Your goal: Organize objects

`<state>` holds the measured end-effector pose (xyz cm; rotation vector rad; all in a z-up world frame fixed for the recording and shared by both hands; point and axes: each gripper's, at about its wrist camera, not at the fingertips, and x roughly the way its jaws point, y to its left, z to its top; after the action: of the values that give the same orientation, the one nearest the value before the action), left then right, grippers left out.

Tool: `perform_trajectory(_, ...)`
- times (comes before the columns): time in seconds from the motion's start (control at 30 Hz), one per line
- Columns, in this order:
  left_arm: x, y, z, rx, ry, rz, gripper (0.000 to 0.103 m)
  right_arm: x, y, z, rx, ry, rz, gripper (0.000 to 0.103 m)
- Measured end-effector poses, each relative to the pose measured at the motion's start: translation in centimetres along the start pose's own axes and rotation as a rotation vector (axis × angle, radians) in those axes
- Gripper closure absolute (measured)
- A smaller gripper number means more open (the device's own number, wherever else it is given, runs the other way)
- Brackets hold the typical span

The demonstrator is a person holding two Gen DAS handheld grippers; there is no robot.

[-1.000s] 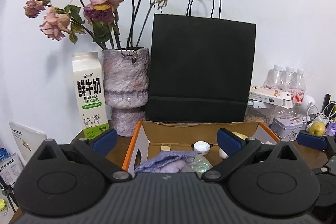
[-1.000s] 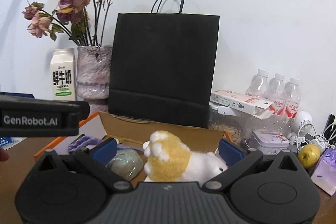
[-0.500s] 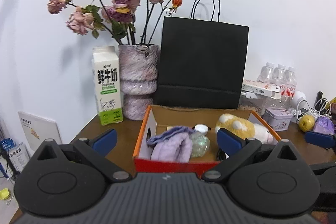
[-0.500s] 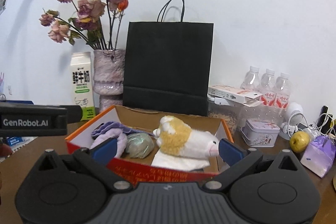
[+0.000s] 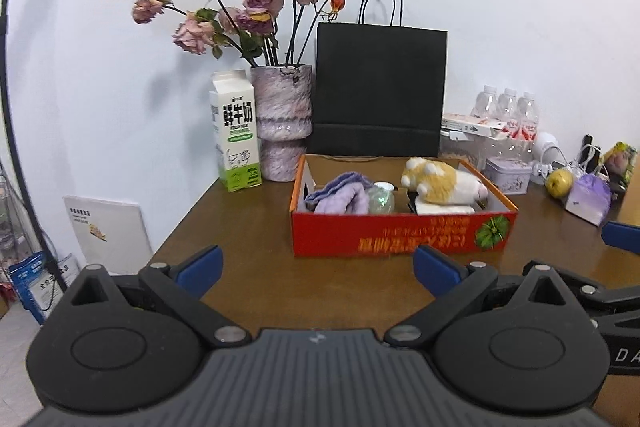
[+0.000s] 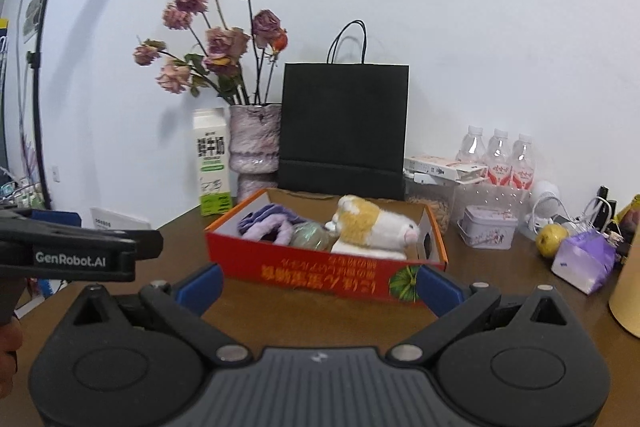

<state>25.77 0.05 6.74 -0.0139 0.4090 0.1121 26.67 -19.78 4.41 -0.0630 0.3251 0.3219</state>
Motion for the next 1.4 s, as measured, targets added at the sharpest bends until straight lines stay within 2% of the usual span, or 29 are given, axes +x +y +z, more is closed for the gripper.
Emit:
perform_trajectory(0.2, -4.4, 0.1, -2.8, 0.009, 0.018, -0.012, 0.0, -4.7, 0.8, -1.8, 0.022, 0.01, 0.015, 0.0)
perform_trajectory(0.37, -6.2, 0.3, -5.2, -0.015, 0.072, -0.019, 0.0, -7.4, 1.3, -3.2, 0.024, 0.026, 0.021, 0.0)
perform_trajectory(0.5, -7.1, 0.1, -5.9, -0.004, 0.072, -0.016, 0.0, -8.7, 1.7, -3.8, 0.013, 0.029, 0.024, 0.0)
perform_trajectory(1.4, -9.1, -0.1, -6.0, -0.003, 0.048, -0.006, 0.0, -10.6, 1.9, -4.0, 0.01, 0.007, 0.025, 0.0)
